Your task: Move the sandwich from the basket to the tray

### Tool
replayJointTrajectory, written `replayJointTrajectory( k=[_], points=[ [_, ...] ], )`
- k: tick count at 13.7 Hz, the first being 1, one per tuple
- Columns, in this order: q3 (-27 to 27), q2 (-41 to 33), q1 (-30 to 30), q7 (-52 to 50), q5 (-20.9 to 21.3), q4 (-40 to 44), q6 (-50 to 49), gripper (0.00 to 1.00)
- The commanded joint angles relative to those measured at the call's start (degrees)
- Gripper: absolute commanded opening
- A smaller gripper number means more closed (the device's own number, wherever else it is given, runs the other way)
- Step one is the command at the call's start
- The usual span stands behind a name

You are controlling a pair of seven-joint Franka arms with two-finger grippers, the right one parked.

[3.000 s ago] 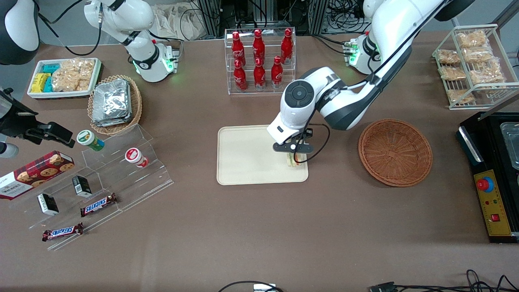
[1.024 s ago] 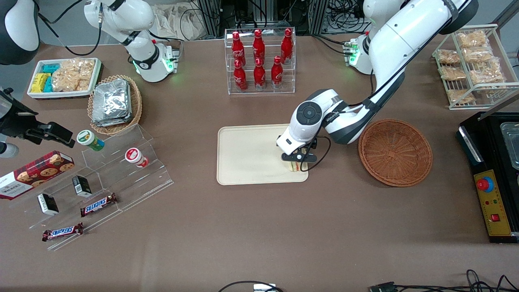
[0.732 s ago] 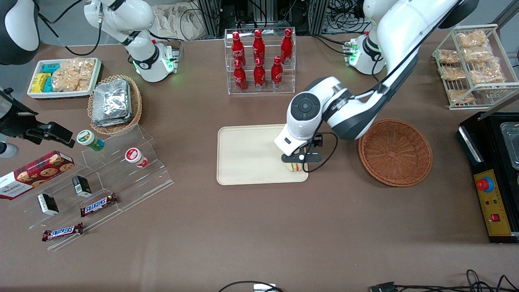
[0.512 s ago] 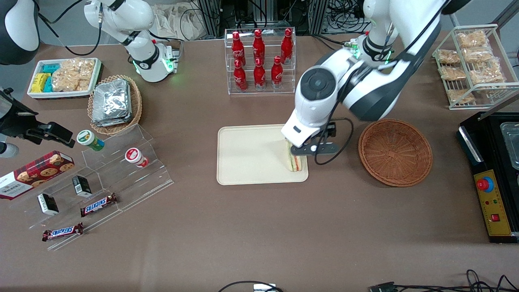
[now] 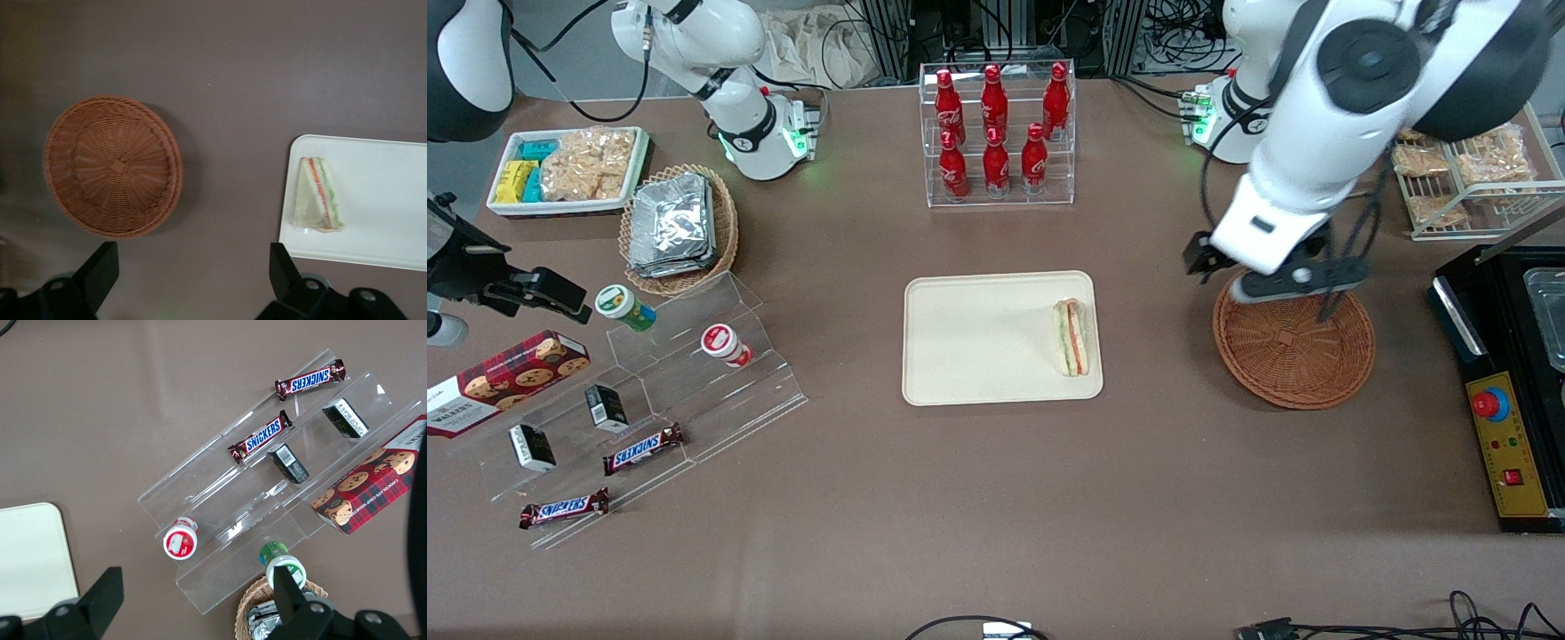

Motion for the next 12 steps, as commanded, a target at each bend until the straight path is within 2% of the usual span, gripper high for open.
replayJointTrajectory(
  k=[1,6,8,12],
  points=[
    [8.29,-8.04,-1.67,7.33,-3.3,-7.19,0.71,1.0],
    [15.16,-13.95,-1.67,12.79,-4.62,-12.56,1.24,1.0],
    [18.67,-14.3,-1.67,17.26,-7.43,-12.92,1.24,1.0],
    [20.45,-13.69,-1.58,20.71,-6.22,-11.87,1.15,1.0]
  ],
)
